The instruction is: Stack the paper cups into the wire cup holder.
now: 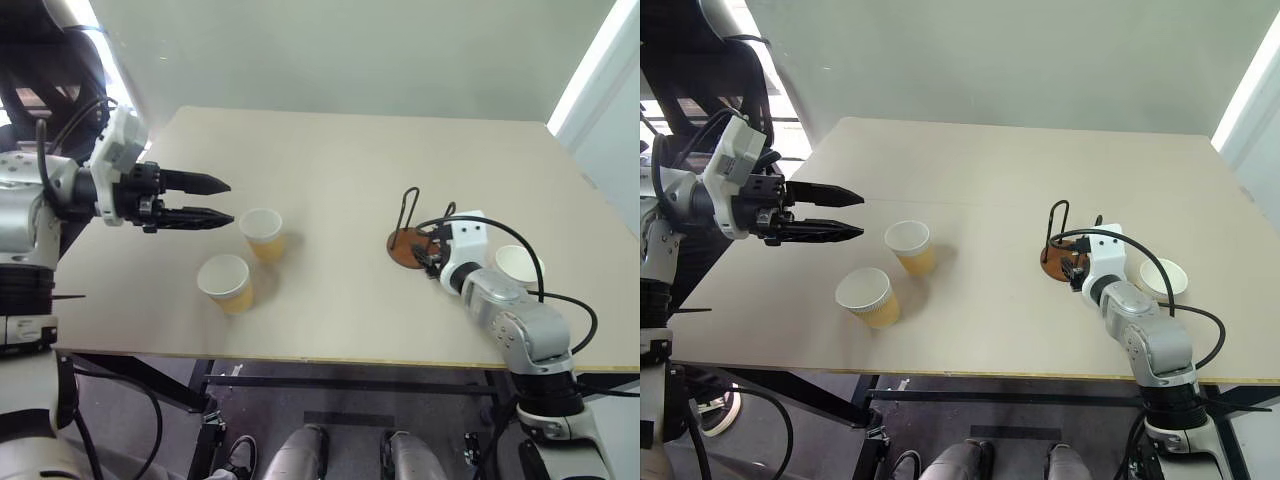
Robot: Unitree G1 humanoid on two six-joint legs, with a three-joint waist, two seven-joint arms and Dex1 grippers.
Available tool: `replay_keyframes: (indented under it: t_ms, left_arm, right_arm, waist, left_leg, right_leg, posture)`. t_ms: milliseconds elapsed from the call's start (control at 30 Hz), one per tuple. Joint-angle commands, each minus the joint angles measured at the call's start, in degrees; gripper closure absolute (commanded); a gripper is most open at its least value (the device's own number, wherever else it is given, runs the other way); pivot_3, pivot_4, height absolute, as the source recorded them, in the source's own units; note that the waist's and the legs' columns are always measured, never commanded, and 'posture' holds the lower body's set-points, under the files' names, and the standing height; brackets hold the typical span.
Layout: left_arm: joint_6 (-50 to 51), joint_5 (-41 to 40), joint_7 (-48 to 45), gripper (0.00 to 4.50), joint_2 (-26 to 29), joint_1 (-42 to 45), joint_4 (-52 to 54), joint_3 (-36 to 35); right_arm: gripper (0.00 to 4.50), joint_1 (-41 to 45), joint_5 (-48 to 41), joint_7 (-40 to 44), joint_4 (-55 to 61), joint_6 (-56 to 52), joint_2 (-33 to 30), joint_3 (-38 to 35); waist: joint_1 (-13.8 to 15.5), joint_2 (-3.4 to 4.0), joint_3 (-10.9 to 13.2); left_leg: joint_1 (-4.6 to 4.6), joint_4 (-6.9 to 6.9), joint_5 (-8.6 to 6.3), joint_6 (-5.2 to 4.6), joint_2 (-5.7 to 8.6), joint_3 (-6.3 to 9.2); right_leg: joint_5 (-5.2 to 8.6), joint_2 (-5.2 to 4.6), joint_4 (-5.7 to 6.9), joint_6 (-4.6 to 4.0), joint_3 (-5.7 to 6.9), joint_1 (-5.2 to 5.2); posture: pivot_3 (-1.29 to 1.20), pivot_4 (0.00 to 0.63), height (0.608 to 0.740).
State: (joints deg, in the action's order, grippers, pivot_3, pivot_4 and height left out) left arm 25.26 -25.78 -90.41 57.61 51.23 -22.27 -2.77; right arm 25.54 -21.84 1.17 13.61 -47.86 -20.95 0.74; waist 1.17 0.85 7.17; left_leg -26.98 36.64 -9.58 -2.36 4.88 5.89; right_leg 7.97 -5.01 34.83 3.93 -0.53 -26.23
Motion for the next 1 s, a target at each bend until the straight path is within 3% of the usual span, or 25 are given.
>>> replay_keyframes:
  t_ms: [33,200,233,333,500,733,1000]
  left_arm:
    - [0.14,-0.77,-0.36,1.36,1.54,0.22,1.99,-2.23]
    - [0.38,-0.76,-0.06,1.36,1.84,-0.27,2.60,-2.60]
    - [0.45,-0.79,-0.04,1.34,1.91,-0.41,2.77,-2.69]
    - [0.64,-0.89,0.08,1.32,2.12,-0.71,3.20,-2.92]
    - [0.77,-0.81,0.35,1.32,2.28,-0.82,3.48,-2.96]
    - [0.67,-0.36,0.36,1.32,2.01,0.00,2.93,-2.38]
    - [0.03,0.34,0.08,1.32,0.85,1.09,1.76,-1.33]
  right_arm:
    - [1.71,1.88,2.25,2.16,-0.55,3.11,0.63,0.36]
    - [1.71,2.77,4.57,4.07,-2.82,5.35,1.76,0.98]
    - [1.89,2.87,4.94,4.37,-3.07,5.61,2.00,0.98]
    - [2.61,3.01,5.95,5.20,-3.66,6.21,2.66,1.02]
    - [4.41,2.19,6.54,7.45,-3.48,6.44,3.19,1.29]
    - [4.41,-1.79,1.89,18.53,5.97,3.70,0.69,4.09]
    - [4.41,-3.53,-1.75,30.31,15.57,0.20,-7.62,9.01]
  waist:
    - [0.01,0.00,0.00]
    - [0.01,0.00,0.00]
    - [0.00,0.00,0.00]
    - [0.00,0.01,0.01]
    - [-0.01,0.01,0.01]
    - [-0.03,0.00,0.00]
    - [-0.02,0.00,0.00]
  left_leg:
    - [0.00,0.00,0.00,0.00,-0.01,0.01]
    - [0.00,-0.02,0.00,0.04,-0.04,0.02]
    - [0.00,-0.02,0.00,0.06,-0.05,0.02]
    - [0.00,-0.04,0.01,0.08,-0.06,0.02]
    - [0.00,-0.05,0.01,0.11,-0.11,0.02]
    - [-0.01,-0.08,-0.04,0.21,-0.20,0.02]
    - [0.00,-0.12,0.00,0.33,-0.30,0.01]
  right_leg:
    - [0.00,0.00,0.00,-0.03,0.02,0.01]
    - [-0.02,0.00,0.00,-0.09,0.09,0.00]
    - [-0.02,0.00,0.00,-0.10,0.10,0.00]
    - [-0.01,0.00,0.01,-0.13,0.12,0.00]
    - [0.01,0.00,0.01,-0.24,0.20,0.00]
    - [0.07,0.03,0.01,-0.34,0.28,0.01]
    - [0.13,0.09,0.02,-0.45,0.32,0.02]
  posture:
    - [0.00,0.150,0.740]
    - [0.00,0.150,0.740]
    - [0.00,0.150,0.740]
    - [0.00,0.150,0.740]
    - [0.00,0.150,0.740]
    - [0.00,0.150,0.740]
    - [0.00,0.150,0.740]
